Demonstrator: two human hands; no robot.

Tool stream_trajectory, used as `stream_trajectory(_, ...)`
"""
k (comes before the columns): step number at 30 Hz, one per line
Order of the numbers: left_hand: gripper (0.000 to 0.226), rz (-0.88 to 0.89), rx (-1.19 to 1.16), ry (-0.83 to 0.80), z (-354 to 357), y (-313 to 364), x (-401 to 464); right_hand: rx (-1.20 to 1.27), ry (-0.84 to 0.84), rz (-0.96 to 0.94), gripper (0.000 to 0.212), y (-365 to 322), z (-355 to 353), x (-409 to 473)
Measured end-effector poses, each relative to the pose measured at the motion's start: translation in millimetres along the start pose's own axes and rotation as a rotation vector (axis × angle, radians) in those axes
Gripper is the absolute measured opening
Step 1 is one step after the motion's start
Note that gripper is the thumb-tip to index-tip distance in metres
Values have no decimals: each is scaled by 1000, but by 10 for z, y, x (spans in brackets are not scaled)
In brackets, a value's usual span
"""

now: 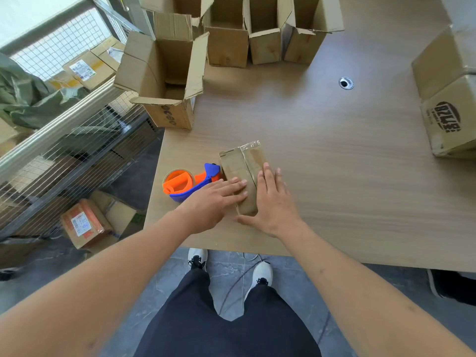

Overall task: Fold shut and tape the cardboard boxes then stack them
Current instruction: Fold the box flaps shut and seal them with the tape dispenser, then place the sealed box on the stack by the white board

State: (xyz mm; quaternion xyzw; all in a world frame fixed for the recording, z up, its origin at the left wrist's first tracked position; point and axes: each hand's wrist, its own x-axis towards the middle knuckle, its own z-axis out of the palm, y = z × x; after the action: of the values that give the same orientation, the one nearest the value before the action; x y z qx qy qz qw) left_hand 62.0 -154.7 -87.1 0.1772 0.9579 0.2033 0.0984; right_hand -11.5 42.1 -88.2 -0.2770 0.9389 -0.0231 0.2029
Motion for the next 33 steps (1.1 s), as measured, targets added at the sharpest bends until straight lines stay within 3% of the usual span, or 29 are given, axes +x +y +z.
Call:
stream_trajectory(5,67,-182,4,161,-40,-57,-105,-64,53,186,132,-304,192,122)
stream_trajectory(10,62,-333,2,191,-69,-247,-145,-103,107,203,132,-310,332,111)
stream_trajectory(15,60,-390,-3,183,-198,-388,-127,225,161,391,110,-442,165,255)
stream_trajectory(21,59,-346,-6,133,-441,-536,-88,287,113,551,105,-571,-117,314)
stream_trajectory(26,62,-293,34,70,-780,-479,56,287,195,616,102,-619,-436,147)
stream_trajectory(33,66,-204,132,98,-1278,-83,246,309,300,656,105,-592,-991,-132)
